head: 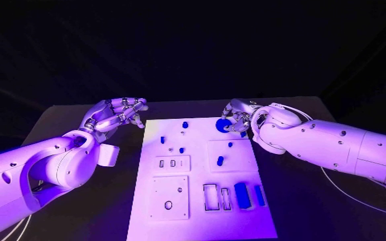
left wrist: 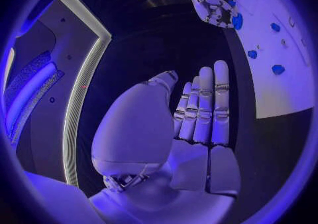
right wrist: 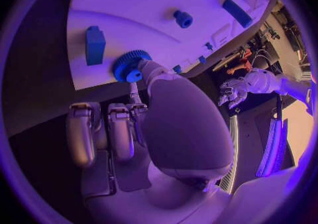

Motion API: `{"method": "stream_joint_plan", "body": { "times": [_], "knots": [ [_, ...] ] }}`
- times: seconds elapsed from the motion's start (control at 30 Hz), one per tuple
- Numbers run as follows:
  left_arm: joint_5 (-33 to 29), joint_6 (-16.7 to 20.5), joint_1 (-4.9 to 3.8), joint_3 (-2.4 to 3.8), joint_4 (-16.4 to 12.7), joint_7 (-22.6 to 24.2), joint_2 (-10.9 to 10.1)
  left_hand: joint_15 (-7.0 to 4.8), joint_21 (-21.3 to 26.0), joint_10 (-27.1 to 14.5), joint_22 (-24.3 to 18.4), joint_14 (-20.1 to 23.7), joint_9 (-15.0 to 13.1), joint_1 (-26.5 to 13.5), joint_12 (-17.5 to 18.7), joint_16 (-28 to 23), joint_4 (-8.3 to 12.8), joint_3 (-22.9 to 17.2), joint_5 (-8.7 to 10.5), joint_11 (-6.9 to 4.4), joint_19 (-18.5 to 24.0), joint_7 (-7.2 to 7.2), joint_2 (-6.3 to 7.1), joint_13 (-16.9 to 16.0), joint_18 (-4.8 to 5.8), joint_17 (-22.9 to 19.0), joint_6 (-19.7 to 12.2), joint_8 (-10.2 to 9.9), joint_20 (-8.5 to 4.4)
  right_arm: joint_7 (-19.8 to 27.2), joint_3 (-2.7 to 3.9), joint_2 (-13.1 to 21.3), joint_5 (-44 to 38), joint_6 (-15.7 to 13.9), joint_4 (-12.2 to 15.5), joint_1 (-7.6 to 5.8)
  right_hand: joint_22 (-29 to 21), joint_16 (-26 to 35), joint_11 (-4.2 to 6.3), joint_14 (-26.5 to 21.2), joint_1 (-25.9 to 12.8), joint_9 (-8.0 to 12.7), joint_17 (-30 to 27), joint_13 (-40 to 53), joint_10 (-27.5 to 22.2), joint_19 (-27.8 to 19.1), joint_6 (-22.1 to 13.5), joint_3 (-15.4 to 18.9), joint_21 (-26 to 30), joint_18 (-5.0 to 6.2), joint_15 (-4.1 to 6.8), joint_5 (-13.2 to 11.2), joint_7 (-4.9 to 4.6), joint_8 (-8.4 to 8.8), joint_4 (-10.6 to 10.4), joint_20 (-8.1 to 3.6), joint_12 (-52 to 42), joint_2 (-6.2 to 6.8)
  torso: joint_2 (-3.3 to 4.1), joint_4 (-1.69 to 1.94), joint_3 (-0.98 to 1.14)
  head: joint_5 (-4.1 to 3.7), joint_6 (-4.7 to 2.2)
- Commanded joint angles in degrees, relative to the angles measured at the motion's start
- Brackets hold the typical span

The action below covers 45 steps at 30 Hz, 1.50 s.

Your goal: Assemble the parts on the task board

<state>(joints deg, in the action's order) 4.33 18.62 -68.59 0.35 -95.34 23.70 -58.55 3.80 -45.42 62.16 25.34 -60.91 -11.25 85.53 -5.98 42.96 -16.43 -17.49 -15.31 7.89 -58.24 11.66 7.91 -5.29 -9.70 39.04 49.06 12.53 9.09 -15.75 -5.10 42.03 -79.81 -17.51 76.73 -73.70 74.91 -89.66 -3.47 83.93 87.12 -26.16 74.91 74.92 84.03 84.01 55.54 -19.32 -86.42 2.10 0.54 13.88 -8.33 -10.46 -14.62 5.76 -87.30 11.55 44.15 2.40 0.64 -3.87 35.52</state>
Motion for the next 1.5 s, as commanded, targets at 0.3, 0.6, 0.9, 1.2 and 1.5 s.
{"method": "stream_joint_plan", "body": {
  "times": [0.3,0.6,0.9,1.2,1.5],
  "knots": [
    [0.0,-1.6,-0.09,0.04,0.2,-0.4,0.1,0.08,-0.7,-0.1,0.3,0.5,-0.1,-0.7,0.4,0.3,0.0,-0.5,0.18,0.30,0.7,0.42,0.13,0.0,-0.77,0.1,-0.1,-0.3,-0.12,-1.8,-0.23,0.2,-4.6,0.6,1.6,0.35,11.3,-0.3,0.28,6.1,-0.9,-0.2,15.1,12.3,3.6,3.7,0.8,-2.3,-0.2,-1.03,0.32,0.9,0.44,-0.77,0.0,-0.58,-0.2,1.04,0.02,0.02,0.00,0.34,-0.02],
    [0.1,-1.8,-0.10,0.04,0.2,-0.9,0.3,0.13,-0.8,-0.2,0.3,0.6,-0.1,-0.8,0.4,0.2,0.0,-0.6,0.21,0.36,0.8,0.48,0.22,0.0,-0.76,0.1,-0.2,-0.4,-0.09,-3.4,-0.22,0.7,-11.9,-7.0,7.8,0.11,12.3,-0.3,0.41,6.1,-2.1,-0.3,15.1,12.7,3.9,4.3,1.2,-4.2,-1.1,-1.32,0.42,2.6,0.59,-1.13,0.3,-0.65,-0.6,1.69,-0.02,0.03,-0.01,0.49,-0.10],
    [0.1,-2.0,-0.10,0.04,0.1,-1.0,0.7,0.14,-0.8,-0.3,0.3,0.6,-0.1,-0.8,0.4,0.2,0.0,-0.6,0.20,0.37,0.9,0.48,0.23,0.1,-0.75,0.1,-0.2,-0.4,-0.08,-4.9,-0.30,-1.6,-16.6,-10.4,12.2,-0.04,12.9,-0.3,0.53,6.1,-2.6,-0.3,15.1,12.8,4.1,4.6,1.3,-5.5,-1.5,-1.46,0.55,3.9,0.68,-1.23,0.9,-0.76,-0.6,2.21,0.05,0.07,0.04,0.47,-0.18],
    [0.1,-2.0,-0.10,0.04,-0.1,-1.0,1.2,0.15,-0.9,-0.3,0.4,0.6,-0.1,-0.8,0.4,0.2,0.0,-0.6,0.19,0.37,0.9,0.48,0.22,0.1,-0.75,0.1,-0.2,-0.4,-0.08,-5.2,-1.20,-6.1,-18.5,-10.5,11.0,0.31,12.8,-0.3,0.50,6.1,-2.7,-0.3,15.1,12.6,3.9,4.6,1.1,-5.8,-1.5,-1.45,0.53,3.9,0.62,-1.13,1.0,-0.77,-0.5,2.36,0.12,0.18,0.01,0.74,-0.16],
    [0.2,-2.0,-0.10,0.03,-0.3,-1.1,1.5,0.15,-0.9,-0.3,0.4,0.6,-0.1,-0.8,0.4,0.2,0.0,-0.6,0.19,0.37,0.9,0.48,0.22,0.1,-0.75,0.1,-0.2,-0.4,-0.08,-4.8,-1.52,-9.8,-18.3,-10.0,7.8,1.28,13.0,-0.3,0.46,6.1,-2.9,-0.2,15.1,12.5,3.8,4.7,0.9,-6.0,-1.7,-1.50,0.50,3.8,0.56,-1.05,1.1,-0.76,-0.4,2.41,0.23,0.07,-0.02,1.26,-0.02]
  ]
}}
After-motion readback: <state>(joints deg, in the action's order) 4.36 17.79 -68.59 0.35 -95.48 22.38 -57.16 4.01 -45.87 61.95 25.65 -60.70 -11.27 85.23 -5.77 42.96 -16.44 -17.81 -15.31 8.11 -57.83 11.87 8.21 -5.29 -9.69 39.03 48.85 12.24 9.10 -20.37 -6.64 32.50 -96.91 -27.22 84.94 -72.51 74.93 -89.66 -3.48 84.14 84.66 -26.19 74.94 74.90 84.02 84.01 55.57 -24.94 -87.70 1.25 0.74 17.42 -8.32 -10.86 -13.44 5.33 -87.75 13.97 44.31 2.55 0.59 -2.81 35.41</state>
